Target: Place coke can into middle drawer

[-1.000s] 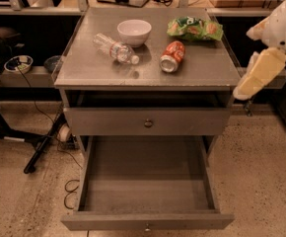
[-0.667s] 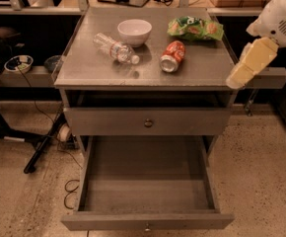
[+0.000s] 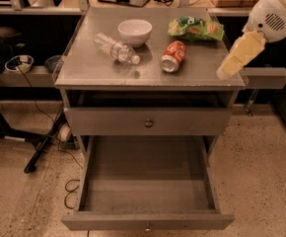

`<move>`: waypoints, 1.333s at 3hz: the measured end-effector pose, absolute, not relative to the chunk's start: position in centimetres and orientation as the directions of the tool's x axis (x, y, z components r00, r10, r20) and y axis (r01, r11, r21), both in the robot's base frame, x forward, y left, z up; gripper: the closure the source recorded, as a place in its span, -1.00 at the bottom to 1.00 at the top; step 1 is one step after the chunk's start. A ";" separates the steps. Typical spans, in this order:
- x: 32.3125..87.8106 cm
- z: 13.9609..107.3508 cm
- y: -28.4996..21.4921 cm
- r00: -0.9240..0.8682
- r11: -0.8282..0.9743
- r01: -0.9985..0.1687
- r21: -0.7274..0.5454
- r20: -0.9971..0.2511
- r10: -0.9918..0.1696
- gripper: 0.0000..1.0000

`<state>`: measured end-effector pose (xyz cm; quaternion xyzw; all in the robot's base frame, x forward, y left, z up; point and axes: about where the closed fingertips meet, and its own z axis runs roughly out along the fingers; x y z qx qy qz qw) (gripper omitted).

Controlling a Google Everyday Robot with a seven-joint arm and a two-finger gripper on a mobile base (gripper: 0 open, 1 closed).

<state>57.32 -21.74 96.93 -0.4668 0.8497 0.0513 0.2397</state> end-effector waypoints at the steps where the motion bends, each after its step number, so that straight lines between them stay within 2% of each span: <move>1: 57.5 96.6 -21.6 -0.465 0.579 -0.806 -0.119 -0.479 -0.745 -1.00; 4: 63.7 97.6 -16.6 -0.465 0.635 -0.768 -0.083 -0.610 -0.641 -1.00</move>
Offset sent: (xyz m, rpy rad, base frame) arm 0.0423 0.0399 0.0040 0.1386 -0.0330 -0.0389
